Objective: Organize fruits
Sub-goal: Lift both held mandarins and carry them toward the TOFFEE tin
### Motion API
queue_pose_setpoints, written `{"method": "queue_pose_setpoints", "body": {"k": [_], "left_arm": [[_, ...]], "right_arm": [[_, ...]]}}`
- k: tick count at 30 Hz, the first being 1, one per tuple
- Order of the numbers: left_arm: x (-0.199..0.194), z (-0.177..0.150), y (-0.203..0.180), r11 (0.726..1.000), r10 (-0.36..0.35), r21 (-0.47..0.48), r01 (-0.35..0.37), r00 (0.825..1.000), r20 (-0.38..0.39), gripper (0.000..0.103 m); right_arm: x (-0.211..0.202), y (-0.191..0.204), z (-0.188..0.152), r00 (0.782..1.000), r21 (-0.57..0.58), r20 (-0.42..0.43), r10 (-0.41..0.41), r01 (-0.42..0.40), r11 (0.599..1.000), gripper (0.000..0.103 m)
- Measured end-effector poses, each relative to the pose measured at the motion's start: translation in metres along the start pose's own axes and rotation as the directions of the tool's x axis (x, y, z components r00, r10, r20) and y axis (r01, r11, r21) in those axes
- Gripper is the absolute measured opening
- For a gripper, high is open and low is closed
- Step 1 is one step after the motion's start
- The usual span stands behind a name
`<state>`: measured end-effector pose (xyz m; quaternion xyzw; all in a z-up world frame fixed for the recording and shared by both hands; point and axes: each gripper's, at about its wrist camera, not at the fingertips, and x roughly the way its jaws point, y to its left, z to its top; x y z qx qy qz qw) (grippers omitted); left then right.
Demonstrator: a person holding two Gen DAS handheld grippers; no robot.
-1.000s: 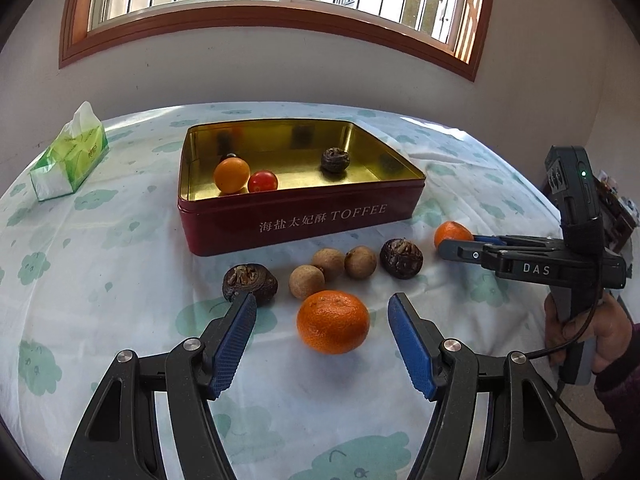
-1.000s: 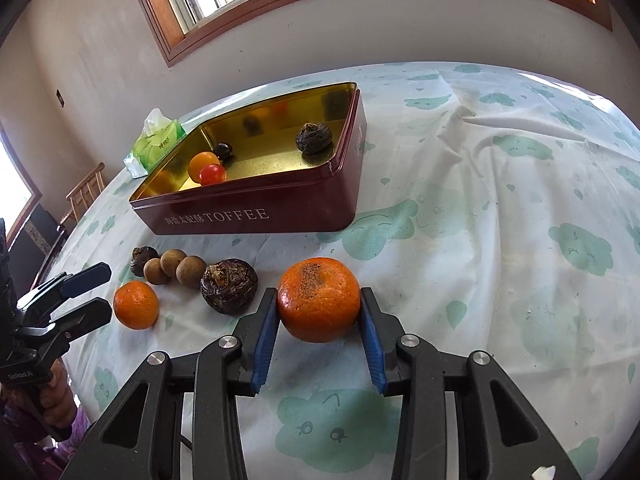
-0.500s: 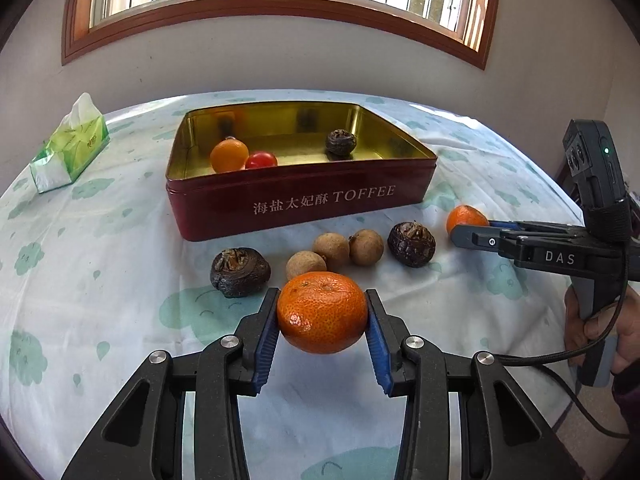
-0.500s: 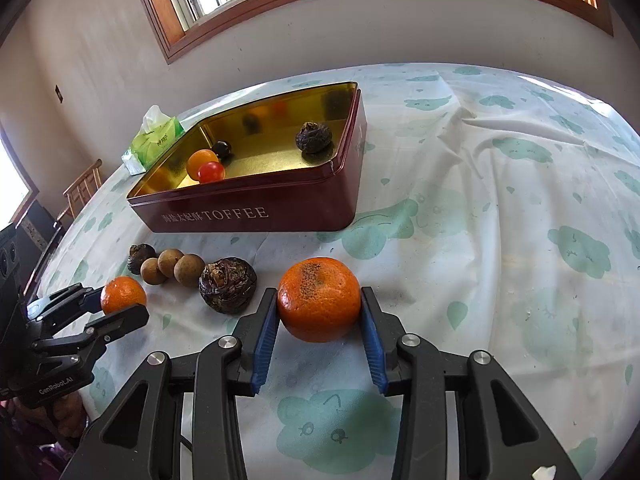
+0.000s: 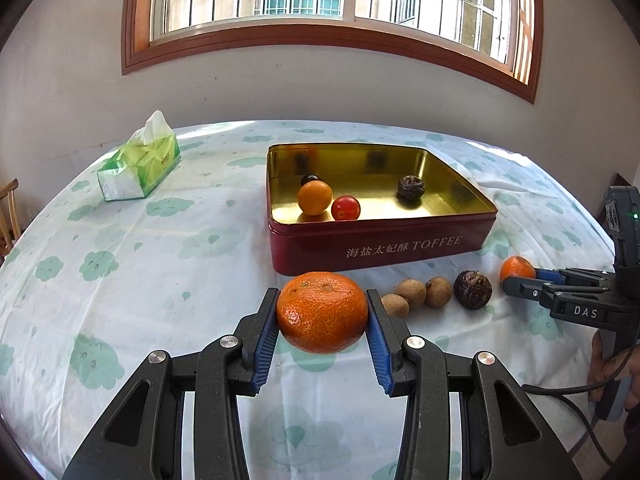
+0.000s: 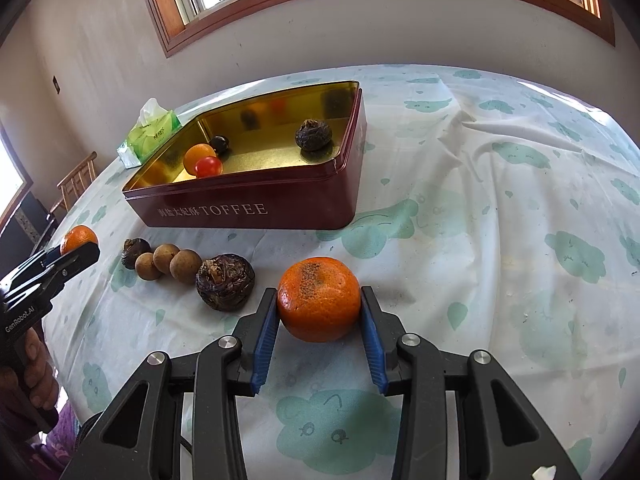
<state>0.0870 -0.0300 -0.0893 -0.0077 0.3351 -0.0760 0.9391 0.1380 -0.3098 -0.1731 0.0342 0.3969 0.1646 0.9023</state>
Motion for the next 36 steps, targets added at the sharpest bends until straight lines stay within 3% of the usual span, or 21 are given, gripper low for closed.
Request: {"method": "queue_pose_setpoints", "body": {"k": [12,21,28,36], "left_arm": [[-0.006,-0.003,0.012,0.996,0.079,-0.029,-0.079,0.997,0.001,0.042],[-0.014,-0.003,0.017,0.991,0.133,-0.023,-0.133,0.991,0.014,0.042],[-0.015,-0.005,0.018,0.989,0.142,-0.028,-0.142,0.99,0.006,0.043],[-0.016,-0.004,0.016,0.989,0.145,-0.023,-0.145,0.989,0.01,0.043]], "right_arm": [[0.002,0.006,0.001,0.999,-0.028,-0.011,-0.042,0.042,0.999,0.037],[-0.018,0.025,-0.019,0.996,0.041,0.035,-0.085,0.084,0.996,0.036],[-0.055,0.034,-0.024,0.993,0.092,0.117,-0.025,0.014,0.996,0.036],[-0.076,0.064,-0.02,0.987,0.035,0.153,0.041,-0.047,0.998,0.036]]}}
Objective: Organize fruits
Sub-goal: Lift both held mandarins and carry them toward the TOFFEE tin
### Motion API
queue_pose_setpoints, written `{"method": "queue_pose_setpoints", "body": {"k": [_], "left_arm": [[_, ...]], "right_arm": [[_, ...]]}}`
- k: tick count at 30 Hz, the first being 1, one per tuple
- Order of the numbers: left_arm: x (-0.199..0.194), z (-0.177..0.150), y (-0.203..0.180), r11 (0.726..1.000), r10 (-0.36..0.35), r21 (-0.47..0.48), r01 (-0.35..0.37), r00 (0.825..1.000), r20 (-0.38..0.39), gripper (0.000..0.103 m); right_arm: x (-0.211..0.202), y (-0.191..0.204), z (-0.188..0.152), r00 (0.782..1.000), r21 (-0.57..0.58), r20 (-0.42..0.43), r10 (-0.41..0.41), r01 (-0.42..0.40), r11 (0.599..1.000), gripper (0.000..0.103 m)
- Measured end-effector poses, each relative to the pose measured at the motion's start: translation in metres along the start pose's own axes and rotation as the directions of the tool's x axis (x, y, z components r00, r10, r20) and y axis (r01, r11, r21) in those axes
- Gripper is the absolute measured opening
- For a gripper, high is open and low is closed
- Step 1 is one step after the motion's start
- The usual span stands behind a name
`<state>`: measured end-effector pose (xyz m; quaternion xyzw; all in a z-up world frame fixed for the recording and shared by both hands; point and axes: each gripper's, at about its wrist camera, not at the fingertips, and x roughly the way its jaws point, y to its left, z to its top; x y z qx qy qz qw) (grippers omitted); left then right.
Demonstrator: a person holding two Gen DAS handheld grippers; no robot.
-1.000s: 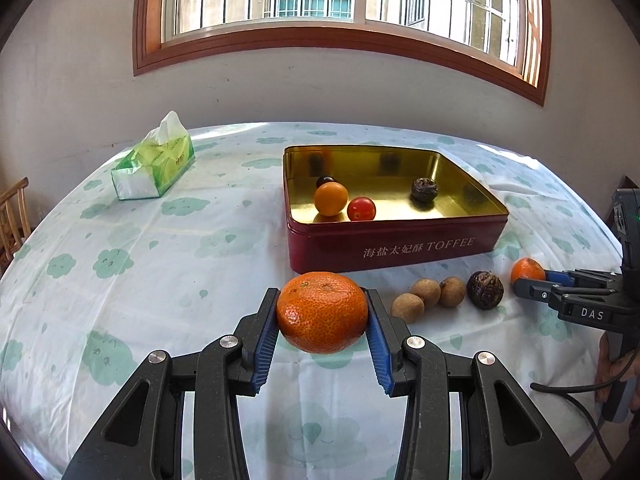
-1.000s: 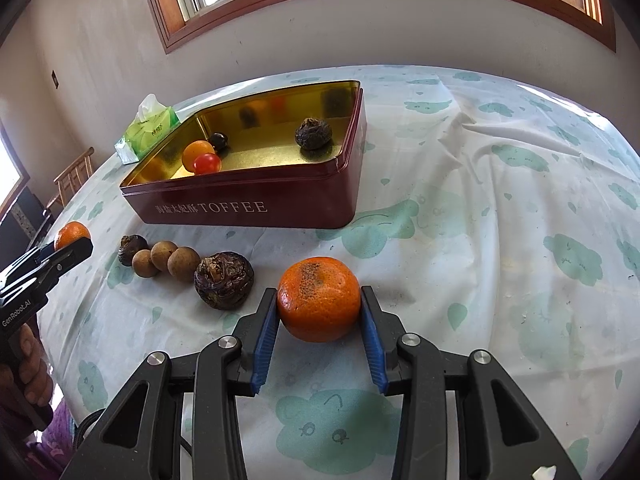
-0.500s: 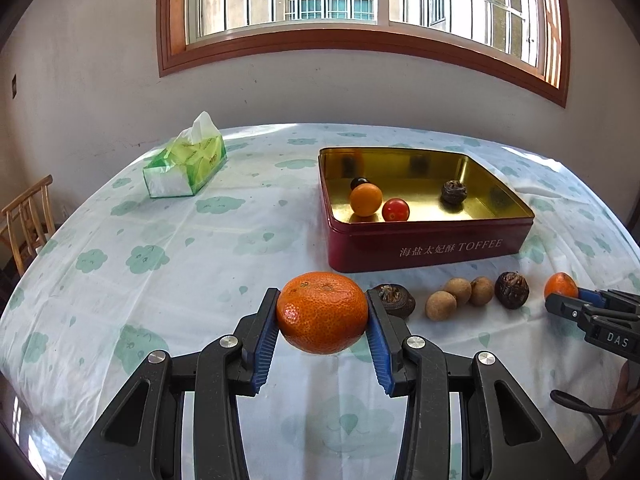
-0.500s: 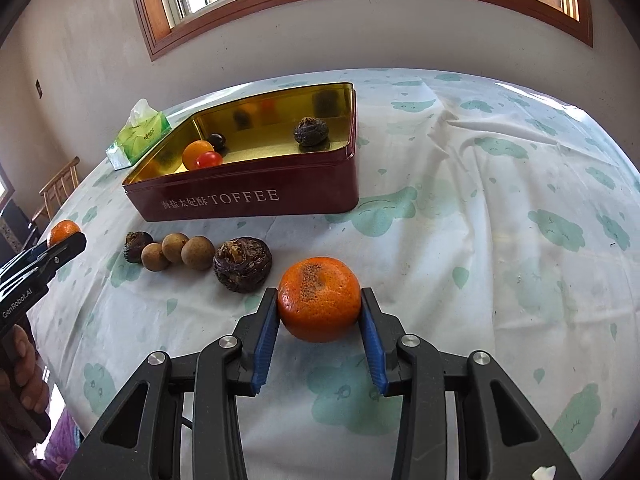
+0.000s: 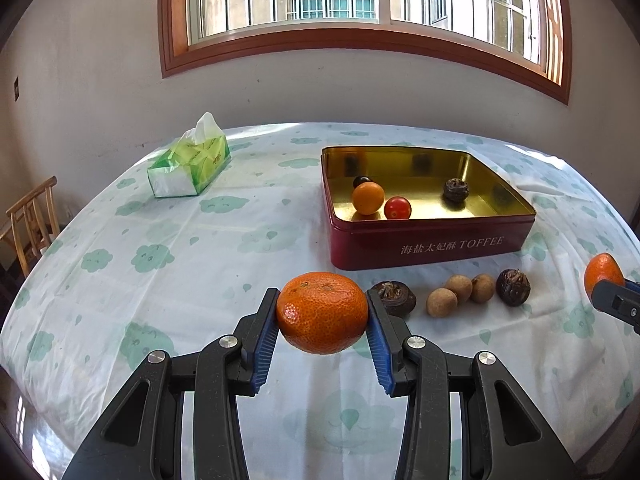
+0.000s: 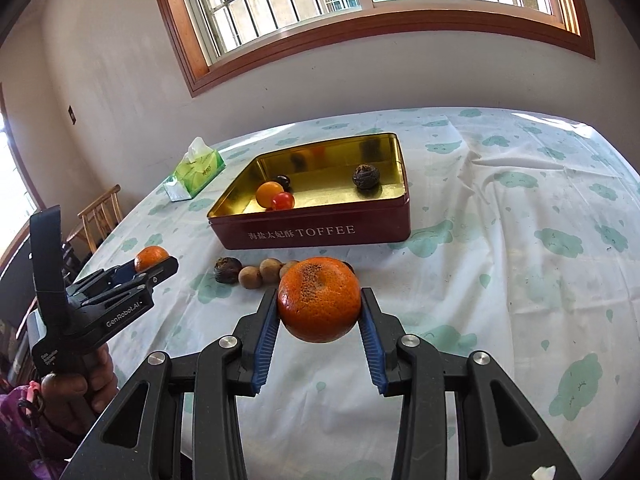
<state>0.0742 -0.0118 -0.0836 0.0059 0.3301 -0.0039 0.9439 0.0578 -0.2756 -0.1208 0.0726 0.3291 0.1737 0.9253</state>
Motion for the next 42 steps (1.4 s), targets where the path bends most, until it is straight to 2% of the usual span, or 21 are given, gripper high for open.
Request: {"method": "queue_pose_setpoints", "body": {"k": [10,42], "left_arm": [[-0.006,0.007,-0.002,1.0,0.001,0.001,-0.001,1.0,0.01,0.043],[-0.01,0.026,-0.009,1.0,-0.004,0.026,0.003,1.0,0.029,0.043]], "right_arm": [[-0.007,0.019,0.007,0.999,-0.036,0.018,0.042,-0.042,0.998,0.036],[-0.005,0.022,0.025,0.996,-0.031,0.043,0.081,-0.079,0.996,0.036]]}}
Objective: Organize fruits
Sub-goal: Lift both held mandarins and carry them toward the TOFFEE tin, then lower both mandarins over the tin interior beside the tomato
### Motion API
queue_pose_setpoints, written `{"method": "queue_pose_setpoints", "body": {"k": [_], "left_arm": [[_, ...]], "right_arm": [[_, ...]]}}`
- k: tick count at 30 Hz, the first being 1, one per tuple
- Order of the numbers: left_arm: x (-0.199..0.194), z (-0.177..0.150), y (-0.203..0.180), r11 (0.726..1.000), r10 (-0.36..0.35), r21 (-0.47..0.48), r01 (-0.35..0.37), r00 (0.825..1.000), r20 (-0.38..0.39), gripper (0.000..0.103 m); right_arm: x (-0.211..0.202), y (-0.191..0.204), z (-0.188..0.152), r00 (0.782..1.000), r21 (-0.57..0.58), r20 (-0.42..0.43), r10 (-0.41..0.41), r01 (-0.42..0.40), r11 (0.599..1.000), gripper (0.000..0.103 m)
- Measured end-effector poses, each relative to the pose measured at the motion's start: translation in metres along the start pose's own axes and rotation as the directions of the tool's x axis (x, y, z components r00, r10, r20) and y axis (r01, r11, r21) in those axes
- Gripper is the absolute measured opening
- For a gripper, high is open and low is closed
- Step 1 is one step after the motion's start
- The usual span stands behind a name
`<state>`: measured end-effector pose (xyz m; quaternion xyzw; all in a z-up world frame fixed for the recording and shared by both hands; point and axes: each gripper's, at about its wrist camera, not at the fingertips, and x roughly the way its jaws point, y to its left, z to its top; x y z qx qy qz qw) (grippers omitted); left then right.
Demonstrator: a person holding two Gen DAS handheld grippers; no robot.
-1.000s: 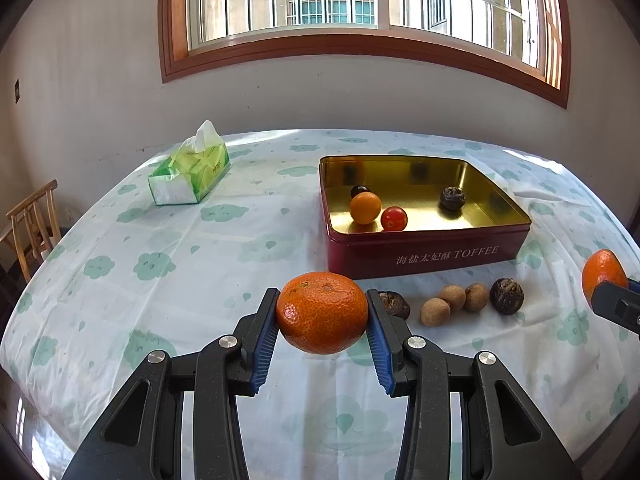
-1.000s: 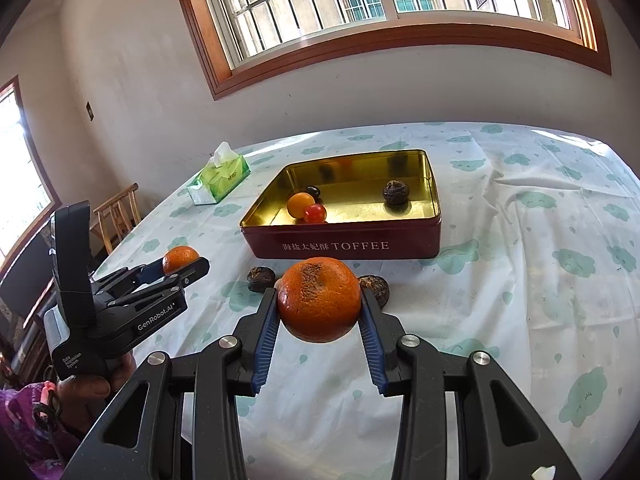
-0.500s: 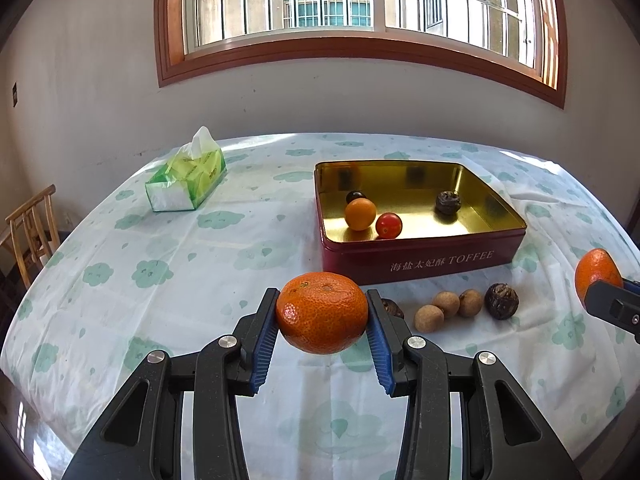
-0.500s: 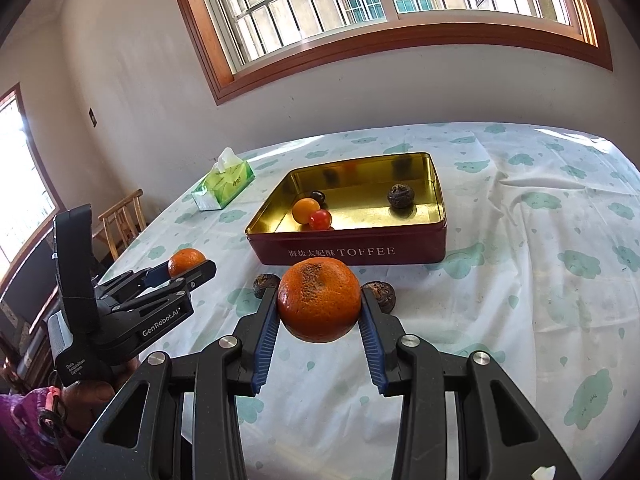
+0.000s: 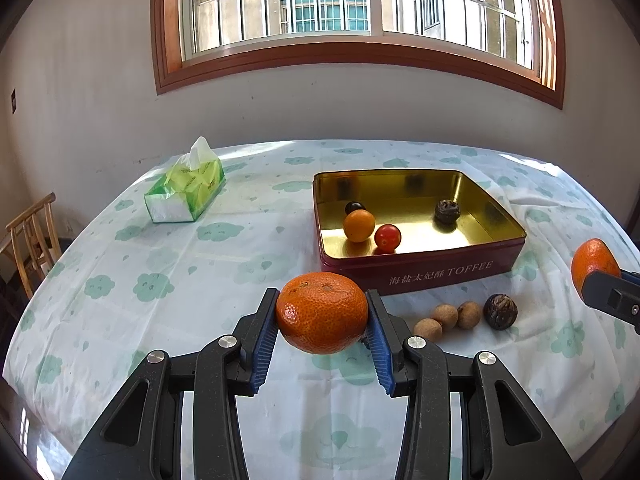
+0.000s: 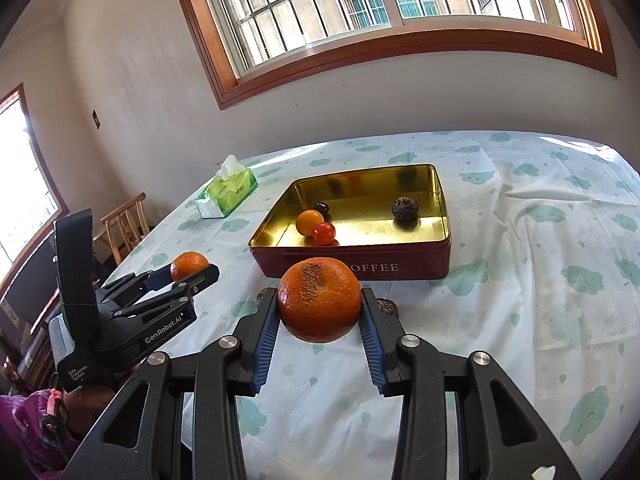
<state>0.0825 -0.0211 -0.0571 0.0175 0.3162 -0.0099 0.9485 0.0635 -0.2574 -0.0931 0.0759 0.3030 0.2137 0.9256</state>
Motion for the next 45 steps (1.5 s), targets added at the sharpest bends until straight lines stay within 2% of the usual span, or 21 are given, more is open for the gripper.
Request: {"method": "queue_pose_setpoints", "body": {"k": [45], "left_arm": [[0.028,0.032,-0.021,0.999,0.001,0.043,-0.001,1.0,0.008,0.043]], "right_arm": [[0.031,-0.015,0.033,1.0,0.001,0.018,0.006,-0.006,1.0,0.036]]}}
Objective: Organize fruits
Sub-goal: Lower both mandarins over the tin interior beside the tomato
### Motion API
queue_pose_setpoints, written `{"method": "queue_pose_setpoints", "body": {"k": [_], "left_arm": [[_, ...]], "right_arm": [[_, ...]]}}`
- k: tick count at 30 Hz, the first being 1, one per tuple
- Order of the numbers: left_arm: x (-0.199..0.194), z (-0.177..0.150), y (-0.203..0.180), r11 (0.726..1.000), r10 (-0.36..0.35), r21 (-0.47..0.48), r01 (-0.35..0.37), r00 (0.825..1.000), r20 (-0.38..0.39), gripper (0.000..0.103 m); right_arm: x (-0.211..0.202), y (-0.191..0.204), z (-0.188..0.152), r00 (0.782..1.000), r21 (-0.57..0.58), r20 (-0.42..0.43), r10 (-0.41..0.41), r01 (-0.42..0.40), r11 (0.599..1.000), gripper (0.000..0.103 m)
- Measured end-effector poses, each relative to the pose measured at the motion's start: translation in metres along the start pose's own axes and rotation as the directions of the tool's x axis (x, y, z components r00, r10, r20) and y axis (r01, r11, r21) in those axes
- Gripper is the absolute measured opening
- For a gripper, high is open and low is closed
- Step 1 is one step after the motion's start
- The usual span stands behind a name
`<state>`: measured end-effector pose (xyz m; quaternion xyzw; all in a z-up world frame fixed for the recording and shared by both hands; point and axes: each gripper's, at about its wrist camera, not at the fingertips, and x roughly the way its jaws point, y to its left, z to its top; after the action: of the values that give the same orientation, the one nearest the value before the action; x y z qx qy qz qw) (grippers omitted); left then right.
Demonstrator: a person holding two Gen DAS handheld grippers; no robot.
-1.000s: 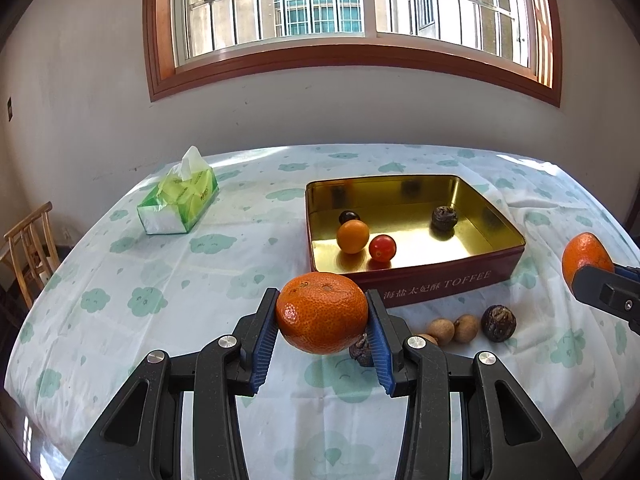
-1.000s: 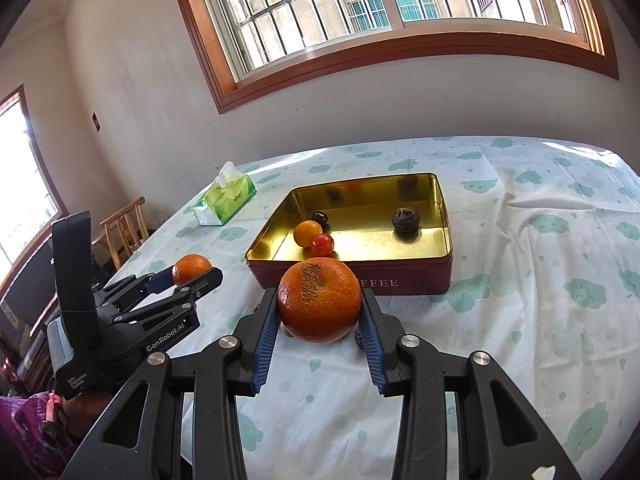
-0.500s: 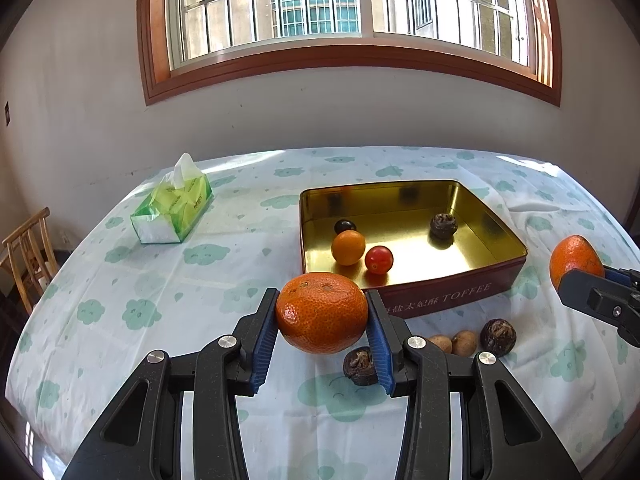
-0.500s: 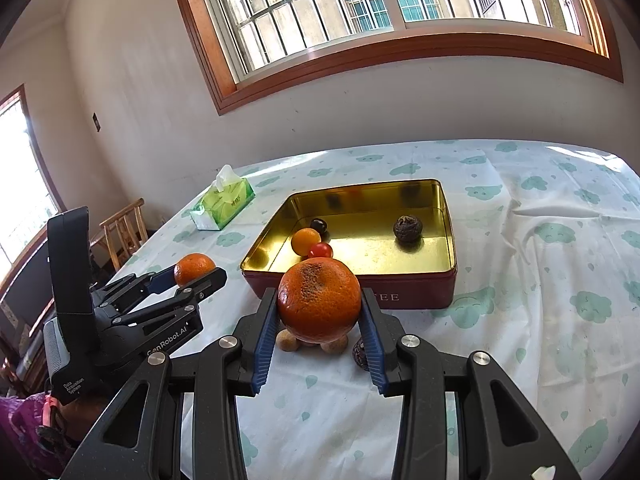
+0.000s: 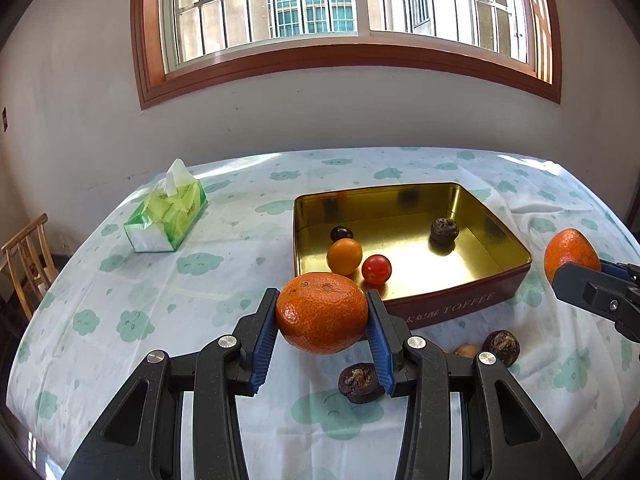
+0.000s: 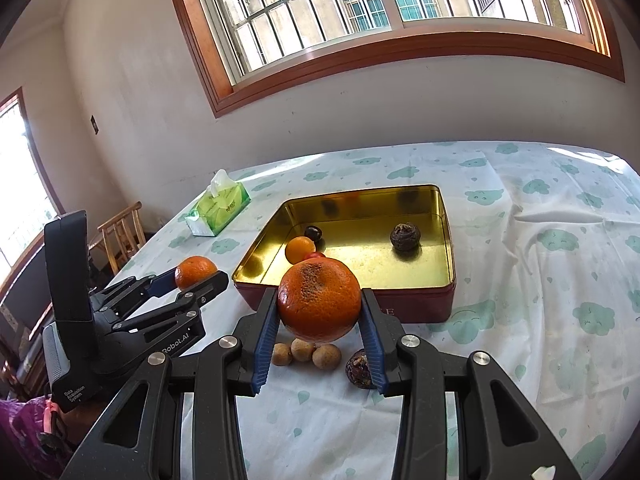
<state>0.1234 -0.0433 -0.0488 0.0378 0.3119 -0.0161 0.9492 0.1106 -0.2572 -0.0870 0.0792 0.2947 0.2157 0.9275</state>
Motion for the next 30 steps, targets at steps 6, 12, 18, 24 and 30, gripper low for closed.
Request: {"method": "queue_pose_setpoints", "body": {"k": [6,12,18,24,30], "left_arm": [[0.009,0.004,0.001,1.0,0.006,-0.001,-0.006,1.0,-0.003,0.043],[0.018,0.006,0.002,1.0,0.009,-0.006,-0.01,1.0,-0.012,0.043],[0.022,0.008,0.002,1.0,0.009,-0.008,-0.009,1.0,-0.013,0.043],[0.026,0.01,0.002,1.0,0.008,-0.008,-0.009,1.0,-0.016,0.043],[0.035,0.014,0.003,1.0,0.008,-0.015,-0.009,1.0,-0.022,0.043]], "right_arm": [[0.009,-0.002,0.004,1.0,0.003,-0.005,0.005,-0.005,1.0,0.036],[0.016,-0.002,0.009,1.0,-0.001,-0.01,0.009,-0.009,1.0,0.036],[0.023,-0.002,0.013,1.0,-0.006,-0.011,0.011,-0.011,1.0,0.036],[0.028,-0.004,0.018,1.0,-0.011,-0.013,0.01,-0.01,1.0,0.036],[0.035,-0.008,0.021,1.0,-0.009,-0.016,0.006,-0.006,1.0,0.036]]}}
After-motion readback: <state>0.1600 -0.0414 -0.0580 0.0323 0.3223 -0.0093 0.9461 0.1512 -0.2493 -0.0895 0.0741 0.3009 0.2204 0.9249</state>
